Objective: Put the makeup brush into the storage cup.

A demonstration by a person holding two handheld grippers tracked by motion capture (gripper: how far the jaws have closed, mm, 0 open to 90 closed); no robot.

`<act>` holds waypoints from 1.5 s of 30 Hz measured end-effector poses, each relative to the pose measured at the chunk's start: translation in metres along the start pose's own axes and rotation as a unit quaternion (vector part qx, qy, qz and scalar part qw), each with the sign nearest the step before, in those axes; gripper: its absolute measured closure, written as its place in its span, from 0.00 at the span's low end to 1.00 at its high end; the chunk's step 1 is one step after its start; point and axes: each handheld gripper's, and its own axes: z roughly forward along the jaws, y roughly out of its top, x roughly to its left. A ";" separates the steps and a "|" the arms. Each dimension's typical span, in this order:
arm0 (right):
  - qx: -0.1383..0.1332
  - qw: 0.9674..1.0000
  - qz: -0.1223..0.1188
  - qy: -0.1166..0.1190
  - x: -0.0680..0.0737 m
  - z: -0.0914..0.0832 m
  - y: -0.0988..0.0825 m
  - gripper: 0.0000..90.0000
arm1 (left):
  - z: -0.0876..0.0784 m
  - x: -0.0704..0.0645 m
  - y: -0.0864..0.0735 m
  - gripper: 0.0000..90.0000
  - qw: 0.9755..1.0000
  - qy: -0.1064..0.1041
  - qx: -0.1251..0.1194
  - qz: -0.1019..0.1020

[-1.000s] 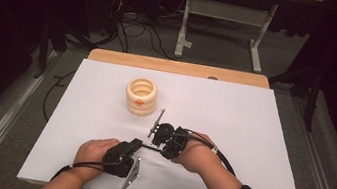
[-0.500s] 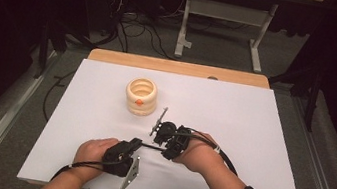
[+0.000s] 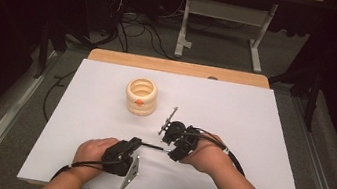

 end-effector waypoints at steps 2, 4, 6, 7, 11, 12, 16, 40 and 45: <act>0.001 1.000 0.005 0.000 -0.002 -0.001 -0.004 0.68 | 0.000 0.000 0.000 0.93 1.000 -0.001 0.001 -0.002; 0.001 1.000 0.010 -0.001 -0.004 -0.001 -0.009 0.67 | 0.001 0.000 0.000 0.93 1.000 -0.002 0.001 -0.002; 0.001 1.000 0.013 -0.002 -0.006 -0.002 -0.013 0.67 | 0.000 0.000 0.000 0.93 1.000 -0.002 0.006 0.004; 0.000 1.000 0.017 -0.001 -0.007 -0.002 -0.015 0.66 | 0.001 0.000 0.000 0.93 1.000 -0.002 0.005 0.003; -0.001 1.000 0.025 -0.002 -0.011 -0.003 -0.023 0.64 | 0.001 0.000 -0.001 0.93 1.000 0.000 0.006 -0.001; 0.003 1.000 0.024 -0.005 -0.012 -0.004 -0.024 0.63 | 0.000 0.000 -0.001 0.93 1.000 0.001 0.006 -0.001; 0.006 1.000 0.029 -0.005 -0.015 -0.003 -0.031 0.61 | 0.000 0.002 -0.001 0.93 1.000 0.003 0.005 -0.006; 0.022 0.997 0.074 -0.027 -0.036 0.012 -0.091 0.46 | 0.000 0.007 -0.006 0.93 0.999 0.006 0.009 -0.032; 0.015 0.996 0.085 -0.030 -0.040 0.016 -0.106 0.41 | 0.000 0.008 -0.007 0.93 0.999 0.005 0.010 -0.042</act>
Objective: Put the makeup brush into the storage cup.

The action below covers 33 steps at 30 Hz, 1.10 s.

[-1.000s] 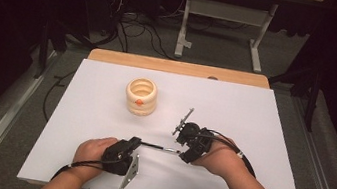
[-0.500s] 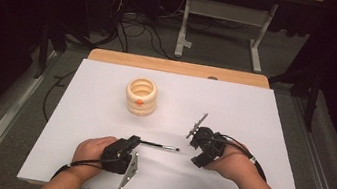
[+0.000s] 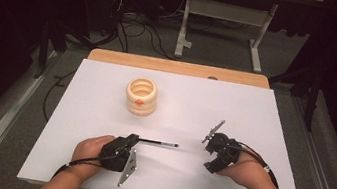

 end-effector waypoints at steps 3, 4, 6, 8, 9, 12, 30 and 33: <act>0.000 1.000 0.008 -0.003 -0.003 0.004 -0.008 0.39 | 0.000 0.000 0.000 0.93 1.000 0.000 0.000 -0.001; -0.001 1.000 0.011 -0.004 -0.004 0.004 -0.011 0.38 | 0.000 0.000 0.000 0.93 1.000 0.000 0.001 -0.002; -0.007 1.000 0.017 -0.004 -0.006 0.006 -0.015 0.35 | 0.000 0.000 0.000 0.93 1.000 0.000 0.000 -0.005; -0.013 1.000 0.021 -0.005 -0.008 0.007 -0.019 0.34 | 0.000 0.001 -0.001 0.93 1.000 0.000 0.000 -0.009; -0.017 1.000 0.023 -0.005 -0.009 0.008 -0.022 0.32 | 0.000 0.001 -0.001 0.93 1.000 0.001 0.000 -0.010; -0.032 0.999 0.033 -0.010 -0.011 0.009 -0.026 0.29 | 0.000 0.002 -0.002 0.93 1.000 0.000 0.000 -0.020; -0.127 0.986 0.107 -0.027 -0.013 0.016 -0.035 0.08 | -0.001 0.010 -0.009 0.93 0.995 -0.012 -0.009 -0.102; -0.141 0.982 0.119 -0.030 -0.014 0.017 -0.038 0.06 | -0.001 0.011 -0.011 0.93 0.993 -0.014 -0.012 -0.118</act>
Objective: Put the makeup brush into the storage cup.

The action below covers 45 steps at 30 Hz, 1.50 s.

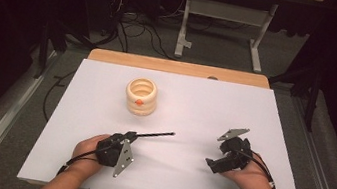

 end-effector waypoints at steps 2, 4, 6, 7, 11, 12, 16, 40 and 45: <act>-0.013 1.000 0.002 -0.004 -0.001 0.000 -0.002 0.05 | 0.000 0.001 -0.001 0.93 1.000 -0.002 0.000 -0.007; -0.029 1.000 0.012 -0.005 -0.003 0.000 -0.004 0.05 | 0.000 0.001 -0.001 0.93 1.000 -0.003 -0.001 -0.013; -0.042 0.999 0.016 -0.006 -0.004 0.001 -0.005 0.05 | 0.000 0.002 -0.002 0.93 1.000 -0.005 -0.001 -0.017; -0.049 0.999 0.021 -0.007 -0.004 0.001 -0.006 0.05 | 0.000 0.002 -0.002 0.93 1.000 -0.006 -0.002 -0.019; -0.063 0.998 0.024 -0.008 -0.003 0.004 -0.009 0.04 | 0.000 0.003 -0.003 0.93 0.999 -0.011 -0.004 -0.033; -0.072 0.997 0.027 -0.007 -0.003 0.004 -0.010 0.04 | 0.000 0.003 -0.003 0.93 0.999 -0.012 -0.003 -0.036; -0.090 0.995 0.039 -0.011 -0.005 0.005 -0.014 0.04 | 0.001 0.005 -0.006 0.93 0.998 -0.014 -0.003 -0.054; -0.208 0.973 0.103 -0.014 -0.003 0.012 -0.040 0.05 | 0.001 0.020 -0.016 0.93 0.977 -0.056 -0.030 -0.201; -0.228 0.969 0.094 -0.019 0.002 0.011 -0.040 0.05 | 0.000 0.023 -0.016 0.93 0.968 -0.064 -0.044 -0.238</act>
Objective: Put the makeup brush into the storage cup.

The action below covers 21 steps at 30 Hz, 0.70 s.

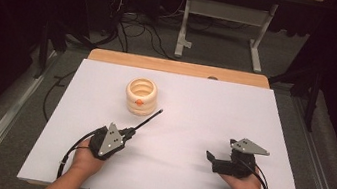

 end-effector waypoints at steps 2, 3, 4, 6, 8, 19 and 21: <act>-0.010 1.000 0.005 0.002 0.000 -0.001 -0.001 0.05 | 0.000 0.002 0.000 0.93 1.000 -0.006 0.000 -0.013; -0.014 1.000 0.007 0.004 0.000 -0.001 -0.001 0.04 | -0.001 0.003 -0.001 0.93 1.000 -0.008 0.000 -0.020; -0.014 1.000 0.009 0.005 -0.001 -0.001 -0.002 0.04 | -0.001 0.004 -0.001 0.93 1.000 -0.010 0.000 -0.027; -0.017 1.000 0.008 0.002 0.000 -0.001 -0.003 0.03 | -0.001 0.005 -0.002 0.93 0.999 -0.015 0.000 -0.042; -0.020 1.000 0.005 0.002 0.001 -0.002 -0.004 0.03 | -0.001 0.007 -0.003 0.93 0.998 -0.022 -0.002 -0.063; -0.043 0.999 0.010 0.004 0.001 -0.004 -0.006 0.03 | 0.003 0.007 -0.005 0.93 0.991 -0.051 -0.012 -0.119; -0.046 0.999 0.006 0.002 0.001 -0.004 -0.006 0.03 | 0.004 0.007 -0.005 0.93 0.990 -0.057 -0.012 -0.125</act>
